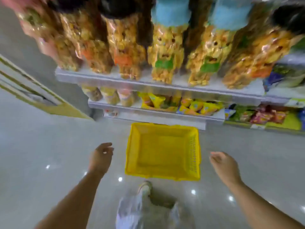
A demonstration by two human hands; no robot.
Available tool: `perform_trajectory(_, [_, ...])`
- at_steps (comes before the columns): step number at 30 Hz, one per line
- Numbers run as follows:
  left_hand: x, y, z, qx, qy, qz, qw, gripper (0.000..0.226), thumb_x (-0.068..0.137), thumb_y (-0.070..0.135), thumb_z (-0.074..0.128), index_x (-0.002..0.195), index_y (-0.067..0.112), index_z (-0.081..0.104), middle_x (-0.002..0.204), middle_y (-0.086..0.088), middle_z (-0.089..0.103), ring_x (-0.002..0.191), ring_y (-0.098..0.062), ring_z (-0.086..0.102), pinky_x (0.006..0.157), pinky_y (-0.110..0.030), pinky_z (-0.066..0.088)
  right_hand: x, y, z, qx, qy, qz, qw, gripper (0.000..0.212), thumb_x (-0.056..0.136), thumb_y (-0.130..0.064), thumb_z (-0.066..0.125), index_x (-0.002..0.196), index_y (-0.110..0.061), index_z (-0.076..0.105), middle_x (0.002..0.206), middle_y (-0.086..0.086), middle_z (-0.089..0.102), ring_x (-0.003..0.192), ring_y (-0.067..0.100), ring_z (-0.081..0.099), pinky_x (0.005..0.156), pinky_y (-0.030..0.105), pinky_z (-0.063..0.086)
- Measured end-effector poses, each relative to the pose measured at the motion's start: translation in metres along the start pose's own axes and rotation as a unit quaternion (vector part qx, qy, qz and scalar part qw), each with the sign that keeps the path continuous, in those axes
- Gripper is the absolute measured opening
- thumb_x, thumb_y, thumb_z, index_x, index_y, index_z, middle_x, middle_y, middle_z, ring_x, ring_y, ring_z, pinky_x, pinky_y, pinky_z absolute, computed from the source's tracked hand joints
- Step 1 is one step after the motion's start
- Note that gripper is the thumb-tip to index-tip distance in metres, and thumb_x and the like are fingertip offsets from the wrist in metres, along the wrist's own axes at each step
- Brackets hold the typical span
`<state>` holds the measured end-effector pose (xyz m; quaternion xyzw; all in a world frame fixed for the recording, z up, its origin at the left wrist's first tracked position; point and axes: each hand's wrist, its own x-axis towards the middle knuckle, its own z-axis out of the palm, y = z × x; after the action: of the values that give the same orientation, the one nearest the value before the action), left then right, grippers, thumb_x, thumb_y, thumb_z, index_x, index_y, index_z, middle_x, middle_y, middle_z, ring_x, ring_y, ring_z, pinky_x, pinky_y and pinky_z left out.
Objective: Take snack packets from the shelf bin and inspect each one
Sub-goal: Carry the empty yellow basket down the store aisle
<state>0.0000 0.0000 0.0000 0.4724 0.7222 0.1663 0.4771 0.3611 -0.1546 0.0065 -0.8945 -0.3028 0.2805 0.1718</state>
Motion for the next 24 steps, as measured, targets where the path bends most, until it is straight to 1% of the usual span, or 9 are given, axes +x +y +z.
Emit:
perform_trajectory(2, [0.037,-0.028,0.025,0.03,0.008,0.016,0.999,0.024,0.091,-0.004,0.057,0.114,-0.003,0.063,0.092,-0.018,0.065,0.084,-0.025,0.059,0.07,-0.03,0.041,0.032,0.022,0.045,-0.013,0.014,0.011,1.0,0.015,0.086,-0.007,0.068,0.099,-0.001,0.073,0.1,0.02,0.073,0.099,0.032,0.068,0.08,0.033,0.046])
perform_trajectory(6, [0.109,-0.089,0.085,0.032,0.0,0.001,0.999,0.03,0.088,0.011,0.069,0.118,0.007,0.062,0.094,-0.008,0.067,0.078,-0.017,0.061,0.072,-0.027,0.044,0.093,0.071,0.132,-0.041,-0.008,0.062,0.997,0.026,0.087,-0.01,0.066,0.111,-0.001,0.069,0.11,0.021,0.07,0.107,0.034,0.065,0.088,0.036,0.046])
perform_trajectory(8, [0.141,-0.121,0.115,0.04,0.0,-0.008,0.999,0.038,0.087,0.014,0.071,0.123,0.009,0.058,0.101,-0.005,0.065,0.075,-0.01,0.061,0.064,-0.02,0.046,0.119,0.098,0.168,-0.063,0.0,0.076,0.995,0.032,0.086,-0.014,0.067,0.116,-0.002,0.065,0.115,0.022,0.067,0.11,0.037,0.061,0.088,0.039,0.046])
perform_trajectory(9, [0.157,-0.136,0.129,0.033,0.002,-0.016,0.999,0.044,0.087,0.013,0.071,0.127,0.008,0.055,0.109,-0.008,0.063,0.08,-0.014,0.062,0.064,-0.019,0.048,0.132,0.111,0.185,-0.07,0.011,0.084,0.994,0.035,0.085,-0.015,0.068,0.117,-0.001,0.063,0.116,0.024,0.065,0.111,0.039,0.06,0.087,0.041,0.045])
perform_trajectory(12, [0.195,-0.173,0.167,0.064,0.011,-0.026,0.998,0.062,0.087,0.009,0.071,0.141,0.003,0.041,0.134,-0.023,0.05,0.117,-0.036,0.054,0.095,-0.046,0.048,0.158,0.143,0.225,-0.046,0.053,0.116,0.991,0.047,0.082,-0.012,0.072,0.123,0.003,0.056,0.12,0.029,0.06,0.113,0.042,0.056,0.09,0.044,0.043])
perform_trajectory(14, [0.214,-0.191,0.185,0.102,0.009,-0.031,0.994,0.062,0.088,0.01,0.069,0.141,-0.003,0.04,0.134,-0.029,0.05,0.122,-0.04,0.051,0.099,-0.048,0.044,0.168,0.155,0.243,-0.006,0.08,0.145,0.986,0.056,0.083,-0.01,0.072,0.132,0.001,0.047,0.125,0.029,0.058,0.115,0.042,0.055,0.091,0.043,0.043])
perform_trajectory(18, [0.228,-0.199,0.201,0.176,0.023,-0.054,0.983,0.03,0.09,0.011,0.063,0.108,-0.012,0.056,0.103,-0.036,0.06,0.098,-0.048,0.058,0.07,-0.04,0.036,0.177,0.167,0.258,0.003,0.122,0.156,0.98,0.047,0.086,-0.005,0.065,0.129,0.001,0.051,0.122,0.029,0.06,0.11,0.044,0.057,0.086,0.042,0.042])
perform_trajectory(21, [0.216,-0.189,0.191,0.175,0.035,-0.053,0.983,0.008,0.089,0.006,0.058,0.085,-0.001,0.056,0.085,-0.033,0.058,0.089,-0.049,0.06,0.064,-0.039,0.037,0.164,0.164,0.242,0.006,0.135,0.158,0.978,0.036,0.085,-0.001,0.06,0.122,0.003,0.059,0.116,0.03,0.062,0.108,0.044,0.058,0.088,0.042,0.041])
perform_trajectory(24, [0.182,-0.162,0.165,0.169,0.056,-0.026,0.984,0.014,0.087,0.005,0.059,0.077,0.005,0.051,0.082,-0.033,0.059,0.08,-0.049,0.057,0.063,-0.039,0.036,0.129,0.148,0.205,0.026,0.162,0.153,0.975,0.034,0.085,0.0,0.061,0.119,0.003,0.06,0.113,0.03,0.064,0.106,0.045,0.058,0.089,0.044,0.041])
